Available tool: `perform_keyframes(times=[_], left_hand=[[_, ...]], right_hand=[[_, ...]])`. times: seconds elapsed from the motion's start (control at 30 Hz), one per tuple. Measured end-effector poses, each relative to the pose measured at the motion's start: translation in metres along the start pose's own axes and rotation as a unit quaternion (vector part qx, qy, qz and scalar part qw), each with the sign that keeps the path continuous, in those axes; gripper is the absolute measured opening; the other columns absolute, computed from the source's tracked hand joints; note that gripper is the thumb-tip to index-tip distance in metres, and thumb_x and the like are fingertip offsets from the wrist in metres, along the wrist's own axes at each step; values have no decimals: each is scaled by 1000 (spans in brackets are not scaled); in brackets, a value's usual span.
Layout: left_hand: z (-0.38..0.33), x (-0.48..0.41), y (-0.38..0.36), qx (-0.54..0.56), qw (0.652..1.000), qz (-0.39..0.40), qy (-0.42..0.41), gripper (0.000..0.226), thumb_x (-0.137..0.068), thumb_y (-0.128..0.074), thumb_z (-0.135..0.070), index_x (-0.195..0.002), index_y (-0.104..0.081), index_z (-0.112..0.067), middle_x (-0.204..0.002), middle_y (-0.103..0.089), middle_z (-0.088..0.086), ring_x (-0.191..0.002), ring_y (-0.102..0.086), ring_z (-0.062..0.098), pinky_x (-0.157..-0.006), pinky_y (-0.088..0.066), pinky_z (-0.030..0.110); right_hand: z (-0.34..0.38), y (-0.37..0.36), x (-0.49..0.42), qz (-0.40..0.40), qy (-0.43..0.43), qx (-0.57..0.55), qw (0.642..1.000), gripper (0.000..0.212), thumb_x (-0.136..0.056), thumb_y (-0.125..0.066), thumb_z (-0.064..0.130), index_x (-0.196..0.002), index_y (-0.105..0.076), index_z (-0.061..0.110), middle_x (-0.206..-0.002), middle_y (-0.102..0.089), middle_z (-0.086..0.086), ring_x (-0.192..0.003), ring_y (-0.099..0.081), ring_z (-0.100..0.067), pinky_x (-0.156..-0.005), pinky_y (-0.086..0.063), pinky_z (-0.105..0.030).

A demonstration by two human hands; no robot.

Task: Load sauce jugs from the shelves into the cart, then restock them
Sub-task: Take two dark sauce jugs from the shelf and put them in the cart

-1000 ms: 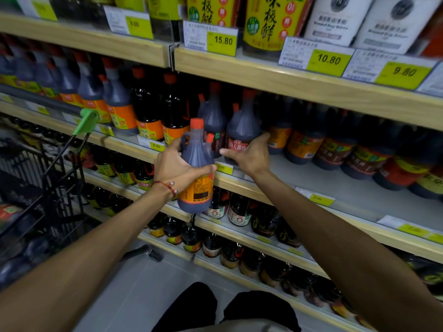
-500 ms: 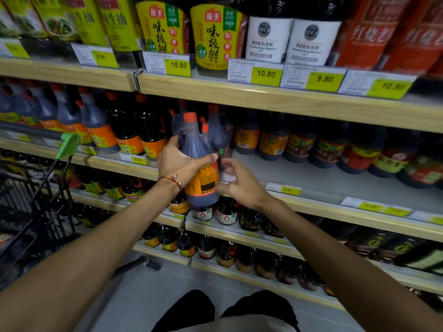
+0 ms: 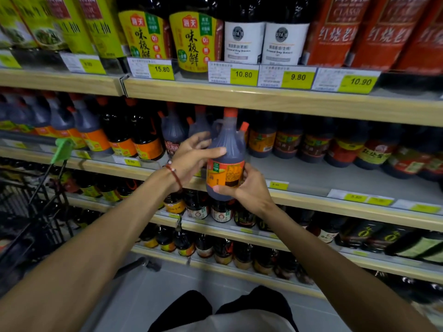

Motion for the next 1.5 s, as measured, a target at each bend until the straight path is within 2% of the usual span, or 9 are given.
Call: perform_keyframes(times=[0.17, 0.3, 0.47, 0.57, 0.67, 0.93, 1.13, 1.3, 1.5], left_hand=[[33, 13, -17, -6, 993, 95, 66, 57, -81, -74, -6, -135, -56, -10, -119, -72, 8, -113, -68, 24, -88, -59, 34], [29, 8, -26, -66, 995, 73, -4, 62, -80, -81, -15, -136, -57, -12, -126, -68, 10, -118, -65, 23, -99, -54, 40], [12, 1, -36, -137, 987, 45, -78, 52, -87, -73, -5, -136, -55, -5, -121, -69, 3, -108, -67, 5, -91, -54, 22], [9, -6, -38, -140, 984, 31, -103, 51, -88, -71, -1, -136, -54, -3, -120, -68, 1, -104, -66, -1, -88, -52, 18], [1, -16, -39, -145, 982, 16, -118, 48, -89, -71, -2, -134, -54, -7, -119, -67, 1, -101, -66, -4, -86, -52, 16], [8, -47, -23, -278, 949, -65, -132, 76, -63, -78, -66, -129, -61, -34, -111, -75, -8, -106, -69, 8, -94, -57, 38], [39, -57, -25, -258, 956, -64, -128, 75, -68, -75, -56, -134, -58, -24, -119, -71, -6, -114, -65, 10, -100, -53, 39], [61, -73, -20, -274, 952, -67, -118, 75, -74, -65, -51, -143, -41, -33, -130, -67, -1, -125, -60, 17, -105, -50, 43], [53, -67, -14, -331, 928, -128, -111, 65, -75, -72, -50, -132, -59, -22, -109, -75, 5, -107, -69, 20, -91, -58, 40]], right_hand=[[-11, 13, -3, 17, -8, -37, 999, 91, -59, -99, 37, -134, -52, 19, -123, -71, 4, -114, -69, -11, -103, -56, -43], [-10, 19, -8, 22, 6, -29, 999, 107, -54, -96, 49, -140, -38, 22, -135, -63, 3, -124, -63, -13, -106, -54, -46], [-3, 32, -20, -4, 43, -4, 999, 98, -63, -96, 35, -145, -46, 16, -138, -42, -8, -124, -54, -9, -110, -50, -44], [1, 37, -36, -15, 69, 9, 997, 101, -53, -98, 49, -139, -53, 22, -137, -50, -8, -128, -57, -23, -104, -54, -51], [4, 43, -51, -34, 80, 11, 996, 98, -54, -95, 40, -137, -50, 18, -135, -57, -3, -126, -61, -25, -101, -55, -53], [-9, 40, -84, -71, 71, 14, 995, 91, -54, -88, 12, -133, -44, 24, -135, -63, -7, -127, -61, -25, -103, -53, -55], [-38, 23, -99, -61, 63, 15, 996, 102, -58, -82, 8, -149, -37, 9, -142, -59, -6, -133, -57, -21, -106, -52, -51], [-65, 21, -124, -60, 46, 54, 996, 110, -59, -83, 22, -155, -29, 15, -153, -38, -11, -141, -46, -31, -110, -48, -55], [-42, 25, -104, -42, 32, 129, 990, 93, -80, -75, -5, -159, -26, 7, -158, -35, -15, -147, -38, -32, -119, -39, -49]])
Point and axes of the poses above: each hand's wrist, its own x-axis away from the middle knuckle, its own y-axis out of the back of the hand, z = x × y, the point moved 9 cm from there along -x, towards the middle knuckle
